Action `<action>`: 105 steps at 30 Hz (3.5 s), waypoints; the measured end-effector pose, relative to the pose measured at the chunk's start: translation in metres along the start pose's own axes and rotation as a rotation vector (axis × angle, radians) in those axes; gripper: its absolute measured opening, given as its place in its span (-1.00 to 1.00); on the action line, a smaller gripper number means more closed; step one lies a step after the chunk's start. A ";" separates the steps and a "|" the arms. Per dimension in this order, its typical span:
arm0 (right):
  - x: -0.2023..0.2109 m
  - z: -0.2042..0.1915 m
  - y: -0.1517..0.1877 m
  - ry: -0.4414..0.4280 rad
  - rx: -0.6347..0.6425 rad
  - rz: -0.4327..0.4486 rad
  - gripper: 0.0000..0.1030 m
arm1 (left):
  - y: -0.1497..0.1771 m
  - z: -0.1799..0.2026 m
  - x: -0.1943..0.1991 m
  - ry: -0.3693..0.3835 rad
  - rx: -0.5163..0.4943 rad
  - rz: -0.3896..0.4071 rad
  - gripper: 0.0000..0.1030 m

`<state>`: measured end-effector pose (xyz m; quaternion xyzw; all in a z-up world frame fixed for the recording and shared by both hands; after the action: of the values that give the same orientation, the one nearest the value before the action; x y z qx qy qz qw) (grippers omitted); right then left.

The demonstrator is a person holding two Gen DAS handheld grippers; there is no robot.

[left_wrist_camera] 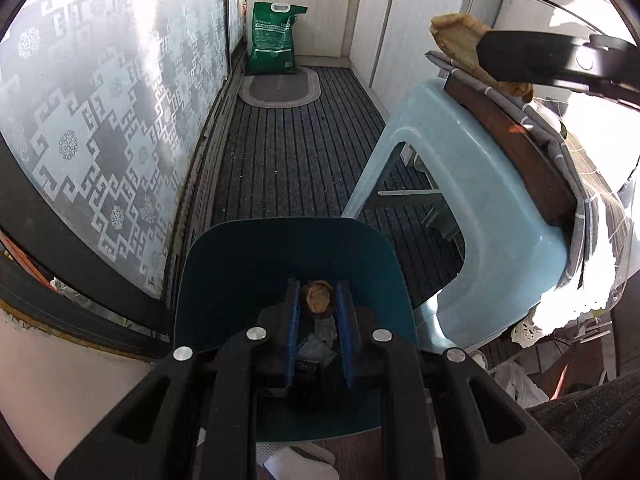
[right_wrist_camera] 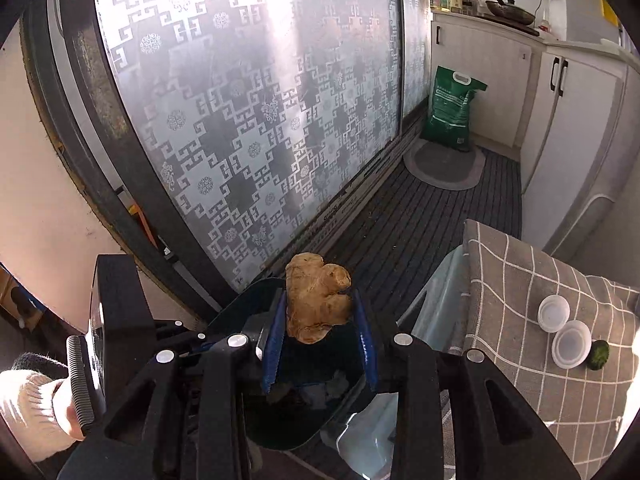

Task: Collect trash
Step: 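Carry the nut and ginger in both grippers over the teal bin, then open the left gripper to drop the nut into the bin, then lower the ginger into the bin and open the right gripper, then move both grippers back over the cloth toward the lids and green fruit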

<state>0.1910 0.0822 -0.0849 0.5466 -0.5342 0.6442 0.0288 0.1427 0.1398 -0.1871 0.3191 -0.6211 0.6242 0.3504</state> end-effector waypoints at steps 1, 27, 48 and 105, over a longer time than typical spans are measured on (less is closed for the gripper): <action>-0.002 -0.002 0.000 -0.001 0.003 -0.006 -0.35 | 0.005 -0.002 -0.003 0.000 -0.001 -0.012 -0.61; -0.076 -0.025 0.038 0.032 0.041 -0.194 -0.35 | 0.048 -0.028 -0.022 0.008 0.032 -0.115 -0.53; -0.146 -0.031 0.113 0.069 0.086 -0.411 -0.35 | -0.019 -0.056 0.068 -0.032 0.108 0.158 -0.75; 0.079 0.186 0.037 0.225 -0.144 0.071 -0.37 | -0.141 0.147 0.087 0.140 -0.083 0.349 -0.07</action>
<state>0.2617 -0.1107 -0.0821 0.4485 -0.5916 0.6618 0.1050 0.2071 -0.0061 -0.0332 0.1475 -0.6664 0.6699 0.2922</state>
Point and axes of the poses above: each gripper's, at about its wrist camera, not at the fingertips, and x roughly against the way its jaws point, z to its right, y to its underside, the point moved 9 cm from there along -x, roughly the way its jaws point, and after that the axes turned 7 degrees about -x, right-handed, at the moved point
